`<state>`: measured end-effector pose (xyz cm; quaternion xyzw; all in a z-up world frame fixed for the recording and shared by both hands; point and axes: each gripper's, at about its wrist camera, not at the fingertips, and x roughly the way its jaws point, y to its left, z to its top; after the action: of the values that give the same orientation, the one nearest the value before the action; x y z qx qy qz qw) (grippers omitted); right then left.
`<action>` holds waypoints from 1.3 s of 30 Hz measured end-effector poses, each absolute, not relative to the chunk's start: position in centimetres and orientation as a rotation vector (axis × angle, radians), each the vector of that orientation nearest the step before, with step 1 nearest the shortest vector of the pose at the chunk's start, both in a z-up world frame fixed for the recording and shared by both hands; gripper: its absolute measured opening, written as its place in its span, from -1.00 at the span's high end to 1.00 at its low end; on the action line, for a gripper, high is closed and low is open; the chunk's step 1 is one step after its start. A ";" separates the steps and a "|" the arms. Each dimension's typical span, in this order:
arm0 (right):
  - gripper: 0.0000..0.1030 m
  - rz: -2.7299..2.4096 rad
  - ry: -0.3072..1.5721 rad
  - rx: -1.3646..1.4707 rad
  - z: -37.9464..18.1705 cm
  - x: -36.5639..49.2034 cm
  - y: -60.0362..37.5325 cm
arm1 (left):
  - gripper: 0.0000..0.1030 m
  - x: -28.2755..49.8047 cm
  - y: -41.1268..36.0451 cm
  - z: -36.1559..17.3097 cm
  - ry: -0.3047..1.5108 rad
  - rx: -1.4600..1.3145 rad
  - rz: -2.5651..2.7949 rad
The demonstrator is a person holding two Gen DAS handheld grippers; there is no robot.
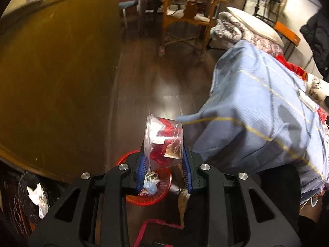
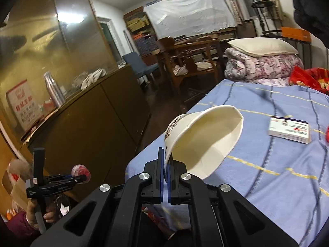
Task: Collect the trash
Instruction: 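Carry the clear cup and paper cup down toward the red wastebasket with both tools, then open both tools over the red wastebasket to drop the cups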
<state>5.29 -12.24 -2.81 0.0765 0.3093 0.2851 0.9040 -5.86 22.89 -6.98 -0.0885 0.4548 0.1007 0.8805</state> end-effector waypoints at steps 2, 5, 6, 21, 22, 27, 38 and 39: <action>0.94 0.595 0.649 0.143 -2.7 5.1 -11.2 | 0.40 -6.1 23.8 -7.6 0.956 -0.202 0.214; 0.94 0.603 0.663 0.126 -2.7 4.9 -9.7 | 0.38 -6.1 24.8 -8.3 0.963 -0.221 0.224; 0.94 0.605 0.667 0.120 -2.8 4.7 -9.4 | 0.38 -6.0 25.2 -8.5 0.967 -0.220 0.229; 0.94 0.765 0.742 0.034 -3.0 4.0 -0.6 | -0.86 -10.7 30.4 -7.8 0.950 -0.411 0.426; 0.94 0.785 0.754 0.027 -3.2 3.9 0.2 | -0.86 -11.2 30.7 -7.9 0.956 -0.418 0.447; 0.94 0.878 0.826 -0.033 -4.4 2.9 5.0 | -0.86 -11.8 32.3 -7.8 0.977 -0.443 0.496; 0.93 1.006 0.965 -0.147 -8.4 1.6 14.0 | -0.86 -11.8 33.0 -7.2 0.958 -0.408 0.556; 0.91 1.013 0.975 -0.157 -8.7 1.6 14.6 | -0.86 -11.8 33.1 -7.1 0.954 -0.400 0.571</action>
<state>1.59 14.61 -8.67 -0.0722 0.4477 0.4653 0.7602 -11.82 33.06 -7.15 -0.1886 0.4496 0.2691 0.8306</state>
